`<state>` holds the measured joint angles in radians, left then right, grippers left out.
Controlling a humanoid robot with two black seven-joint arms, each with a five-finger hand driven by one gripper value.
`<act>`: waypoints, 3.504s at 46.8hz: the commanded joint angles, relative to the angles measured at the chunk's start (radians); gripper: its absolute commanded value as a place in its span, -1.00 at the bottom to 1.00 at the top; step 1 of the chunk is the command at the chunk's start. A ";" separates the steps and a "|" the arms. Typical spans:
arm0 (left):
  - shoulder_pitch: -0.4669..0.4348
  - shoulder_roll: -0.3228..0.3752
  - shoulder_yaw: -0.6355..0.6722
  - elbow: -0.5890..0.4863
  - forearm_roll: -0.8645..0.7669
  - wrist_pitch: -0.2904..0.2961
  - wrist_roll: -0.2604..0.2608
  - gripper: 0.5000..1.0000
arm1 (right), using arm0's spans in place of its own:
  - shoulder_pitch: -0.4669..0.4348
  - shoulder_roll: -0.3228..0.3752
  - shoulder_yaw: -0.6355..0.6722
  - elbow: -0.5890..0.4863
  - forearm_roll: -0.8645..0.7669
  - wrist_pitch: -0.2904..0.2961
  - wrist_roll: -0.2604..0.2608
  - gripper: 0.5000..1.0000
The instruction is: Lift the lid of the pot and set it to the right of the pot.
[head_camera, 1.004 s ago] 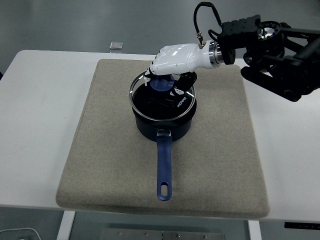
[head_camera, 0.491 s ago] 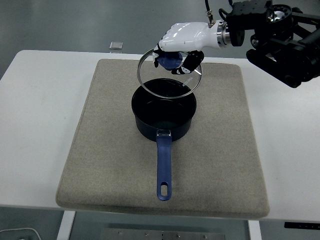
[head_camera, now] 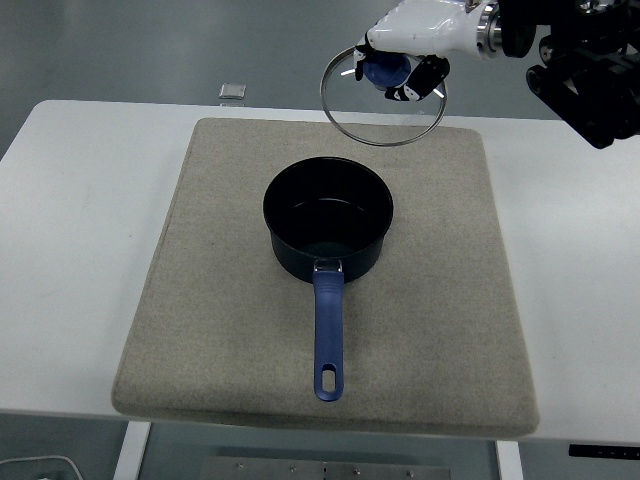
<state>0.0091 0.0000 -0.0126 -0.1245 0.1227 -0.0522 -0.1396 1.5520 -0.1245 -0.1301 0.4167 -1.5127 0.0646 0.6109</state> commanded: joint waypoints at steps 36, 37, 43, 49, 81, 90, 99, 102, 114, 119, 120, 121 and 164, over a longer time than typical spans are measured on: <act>0.000 0.000 0.000 0.000 0.000 0.000 0.000 1.00 | -0.102 -0.046 -0.126 -0.136 -0.004 -0.025 0.000 -1.00; 0.000 0.000 0.000 -0.001 0.000 0.000 0.000 1.00 | -0.107 -0.046 -0.126 -0.136 -0.004 -0.025 0.000 -1.00; 0.000 0.000 0.000 0.000 0.000 0.000 0.000 1.00 | -0.130 -0.044 -0.144 -0.130 -0.004 -0.026 0.000 -1.00; 0.000 0.000 -0.001 0.000 0.000 0.000 0.000 1.00 | -0.153 -0.044 -0.146 -0.127 -0.004 -0.034 0.000 -1.00; 0.000 0.000 0.000 -0.001 0.000 0.000 0.000 1.00 | -0.208 -0.026 -0.148 -0.115 -0.003 -0.032 0.000 -1.00; 0.000 0.000 0.000 -0.001 0.000 0.000 0.000 1.00 | -0.208 -0.023 -0.146 -0.115 0.000 -0.034 0.000 -1.00; 0.000 0.000 -0.001 -0.001 0.000 0.000 0.000 1.00 | -0.233 -0.017 -0.141 -0.115 0.000 -0.038 0.000 -1.00; 0.000 0.000 -0.001 0.000 0.000 0.000 0.000 1.00 | -0.234 -0.011 -0.143 -0.115 0.000 -0.048 0.000 -1.00; 0.000 0.000 0.000 0.000 0.000 0.000 0.000 1.00 | -0.242 -0.007 -0.131 -0.116 0.002 -0.049 0.000 -1.00; 0.000 0.000 0.000 0.000 0.000 0.000 0.000 1.00 | -0.240 -0.003 -0.129 -0.116 0.008 -0.043 0.000 -1.00; 0.000 0.000 0.000 0.000 0.000 0.000 0.000 1.00 | -0.240 0.002 -0.131 -0.116 0.015 -0.043 0.000 -1.00; 0.000 0.000 0.000 0.000 0.000 0.000 0.000 1.00 | -0.242 0.005 -0.134 -0.118 0.025 -0.045 0.000 -1.00; 0.000 0.000 0.000 0.000 0.000 0.000 0.000 1.00 | -0.256 0.012 -0.141 -0.115 0.129 -0.039 0.000 0.61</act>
<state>0.0092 0.0000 -0.0126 -0.1249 0.1227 -0.0521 -0.1396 1.2964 -0.1121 -0.2710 0.3020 -1.3868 0.0260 0.6108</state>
